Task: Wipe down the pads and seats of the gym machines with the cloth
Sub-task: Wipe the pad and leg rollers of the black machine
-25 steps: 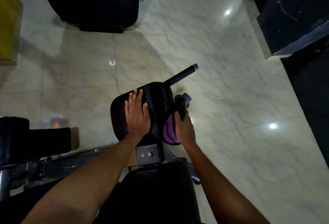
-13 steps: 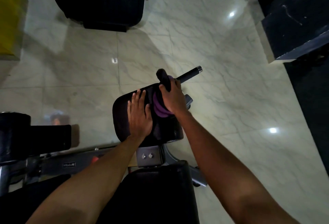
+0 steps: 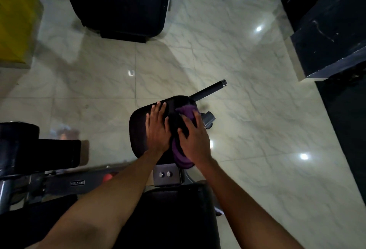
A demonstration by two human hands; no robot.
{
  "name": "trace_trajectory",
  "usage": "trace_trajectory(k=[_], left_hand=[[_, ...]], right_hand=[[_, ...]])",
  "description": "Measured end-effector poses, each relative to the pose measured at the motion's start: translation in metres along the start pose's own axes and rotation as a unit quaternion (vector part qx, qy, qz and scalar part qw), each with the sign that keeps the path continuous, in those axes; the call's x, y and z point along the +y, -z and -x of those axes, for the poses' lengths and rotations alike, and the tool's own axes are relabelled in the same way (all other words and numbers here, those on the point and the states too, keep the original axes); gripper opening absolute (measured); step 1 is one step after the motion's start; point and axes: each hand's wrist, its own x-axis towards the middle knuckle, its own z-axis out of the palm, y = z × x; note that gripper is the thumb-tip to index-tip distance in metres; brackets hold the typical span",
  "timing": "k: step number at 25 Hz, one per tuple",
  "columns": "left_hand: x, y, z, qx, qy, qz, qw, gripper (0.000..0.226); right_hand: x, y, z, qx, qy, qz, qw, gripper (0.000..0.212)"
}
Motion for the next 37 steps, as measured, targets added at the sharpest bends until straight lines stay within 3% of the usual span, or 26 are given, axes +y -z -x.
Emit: trace_trajectory(k=[5,9,19,26,37], left_hand=[[0.001,0.003,0.000,-0.032,0.003,-0.002,0.999,0.061],[0.004,0.015,0.012,-0.034,0.007,0.007,0.999,0.048],[-0.028,0.078,0.125,-0.033,0.091,-0.029,0.995,0.046],[-0.057,0.148,0.186,0.001,0.147,-0.040,0.988,0.046],[-0.164,0.293,0.307,0.127,0.294,-0.030,0.947,0.043]], right_hand=[[-0.015,0.004,-0.045,-0.011,-0.007,0.049,0.999,0.055],[-0.014,0.005,-0.005,0.002,-0.015,0.034,0.999,0.059],[-0.028,0.030,0.063,-0.074,0.105,0.080,0.988,0.056],[-0.106,0.009,0.101,-0.131,0.206,0.065,0.968,0.056],[-0.249,-0.112,0.191,-0.264,0.302,0.087,0.912,0.054]])
